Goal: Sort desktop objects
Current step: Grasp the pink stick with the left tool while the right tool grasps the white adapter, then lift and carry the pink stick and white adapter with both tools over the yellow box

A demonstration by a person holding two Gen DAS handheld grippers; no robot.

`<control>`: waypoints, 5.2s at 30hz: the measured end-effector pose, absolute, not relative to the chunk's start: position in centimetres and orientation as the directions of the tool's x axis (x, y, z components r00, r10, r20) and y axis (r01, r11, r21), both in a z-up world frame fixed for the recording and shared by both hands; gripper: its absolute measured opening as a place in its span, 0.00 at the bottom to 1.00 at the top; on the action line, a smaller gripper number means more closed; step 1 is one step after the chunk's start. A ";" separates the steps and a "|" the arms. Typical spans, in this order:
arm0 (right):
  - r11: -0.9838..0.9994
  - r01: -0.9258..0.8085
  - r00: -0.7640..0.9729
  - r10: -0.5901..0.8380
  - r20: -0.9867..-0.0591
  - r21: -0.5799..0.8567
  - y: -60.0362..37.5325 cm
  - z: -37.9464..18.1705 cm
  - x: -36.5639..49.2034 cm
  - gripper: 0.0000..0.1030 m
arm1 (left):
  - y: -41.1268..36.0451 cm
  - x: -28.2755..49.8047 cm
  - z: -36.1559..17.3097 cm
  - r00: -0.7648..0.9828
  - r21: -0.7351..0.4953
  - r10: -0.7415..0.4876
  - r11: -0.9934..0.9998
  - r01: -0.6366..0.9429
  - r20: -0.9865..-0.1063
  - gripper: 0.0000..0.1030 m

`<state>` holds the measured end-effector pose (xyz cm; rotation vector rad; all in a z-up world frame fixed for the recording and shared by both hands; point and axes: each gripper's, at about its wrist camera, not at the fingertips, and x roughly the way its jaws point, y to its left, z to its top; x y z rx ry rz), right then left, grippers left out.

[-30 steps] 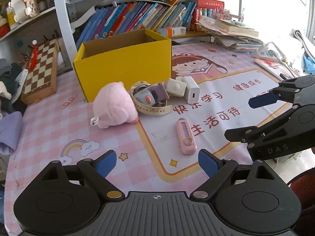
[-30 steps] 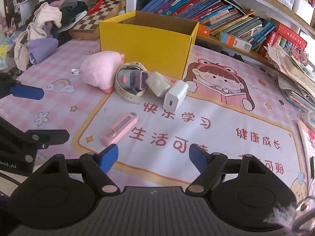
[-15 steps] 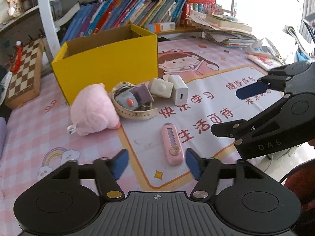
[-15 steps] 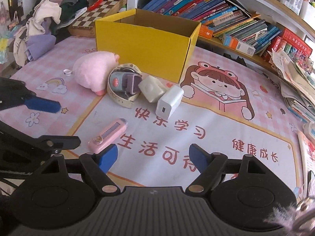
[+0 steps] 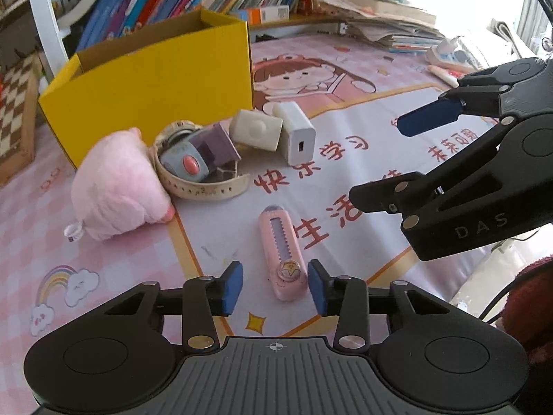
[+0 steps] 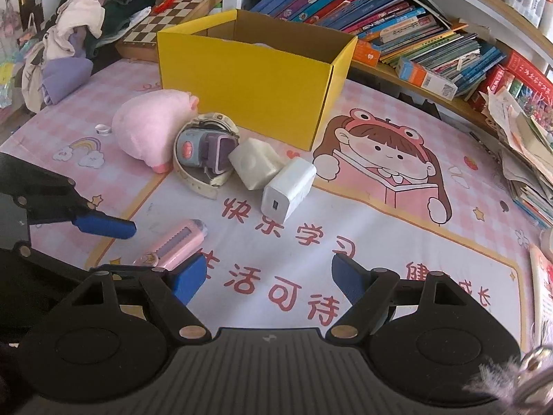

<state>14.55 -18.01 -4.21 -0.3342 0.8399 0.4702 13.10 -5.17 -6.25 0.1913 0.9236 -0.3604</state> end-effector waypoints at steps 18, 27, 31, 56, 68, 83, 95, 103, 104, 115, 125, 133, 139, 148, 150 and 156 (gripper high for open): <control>0.856 -0.513 0.543 0.269 -0.795 -0.060 -17.8 -5.1 18.4 0.77 | -5.0 14.6 -6.8 0.539 0.000 -0.227 0.922 0.388 -0.811 0.22; 0.860 -0.510 0.487 0.268 -0.831 -0.022 -16.7 -6.4 20.6 0.70 | -2.8 14.3 -5.4 0.577 -0.011 -0.196 0.951 0.308 -0.793 0.22; 0.863 -0.506 0.466 0.264 -0.844 -0.009 -16.1 -7.1 21.7 0.69 | -1.9 14.2 -4.8 0.593 -0.021 -0.184 0.962 0.271 -0.784 0.22; 0.903 -0.430 0.495 0.247 -0.833 0.012 -18.4 -5.7 21.5 0.02 | 0.6 13.0 -3.1 0.641 -0.061 -0.191 0.974 0.219 -0.744 0.22; 0.902 -0.429 0.477 0.266 -0.838 0.043 -17.7 -6.1 21.9 0.60 | 1.7 12.6 -3.0 0.653 -0.072 -0.168 0.983 0.171 -0.738 0.22; 0.920 -0.390 0.476 0.238 -0.847 0.040 -16.3 -7.6 24.7 0.47 | 2.4 13.0 -3.3 0.643 -0.074 -0.149 0.987 0.142 -0.751 0.22; 0.926 -0.377 0.491 0.231 -0.840 0.034 -16.0 -7.9 25.6 0.27 | 1.8 13.0 -3.3 0.632 -0.074 -0.160 0.984 0.159 -0.759 0.22; 0.918 -0.396 0.456 0.226 -0.861 0.031 -18.4 -6.7 23.5 0.24 | 1.7 12.5 -3.0 0.643 -0.077 -0.161 0.985 0.157 -0.749 0.22; 0.917 -0.398 0.451 0.222 -0.864 0.028 -18.5 -6.8 23.3 0.24 | 1.7 12.5 -2.9 0.644 -0.078 -0.162 0.985 0.157 -0.748 0.22; 0.914 -0.405 0.450 0.230 -0.863 0.032 -18.2 -7.4 23.5 0.24 | 1.5 12.2 -2.7 0.648 -0.075 -0.158 0.985 0.153 -0.745 0.22; 0.915 -0.401 0.514 0.257 -0.818 0.036 -19.5 -4.1 21.3 0.24 | 2.2 12.0 -1.8 0.675 -0.100 -0.168 0.985 0.138 -0.719 0.22; 0.879 -0.466 0.489 0.351 -0.798 0.101 -18.7 -1.5 18.5 0.24 | 2.2 11.8 -0.7 0.696 -0.110 -0.197 0.980 0.168 -0.690 0.22; 0.842 -0.526 0.460 0.401 -0.792 0.121 -17.3 -0.7 16.3 0.24 | 2.6 11.4 0.2 0.707 -0.142 -0.224 0.974 0.174 -0.671 0.22; 0.824 -0.554 0.441 0.411 -0.798 0.119 -16.4 -0.6 14.6 0.24 | 2.9 10.4 1.2 0.720 -0.154 -0.242 0.970 0.187 -0.651 0.22; 0.822 -0.557 0.439 0.414 -0.797 0.120 -16.3 -0.6 14.4 0.24 | 3.0 10.3 1.4 0.723 -0.156 -0.245 0.969 0.189 -0.645 0.22; 0.816 -0.564 0.441 0.429 -0.788 0.128 -15.8 -0.2 13.9 0.24 | 3.4 10.1 2.2 0.736 -0.162 -0.256 0.967 0.198 -0.626 0.22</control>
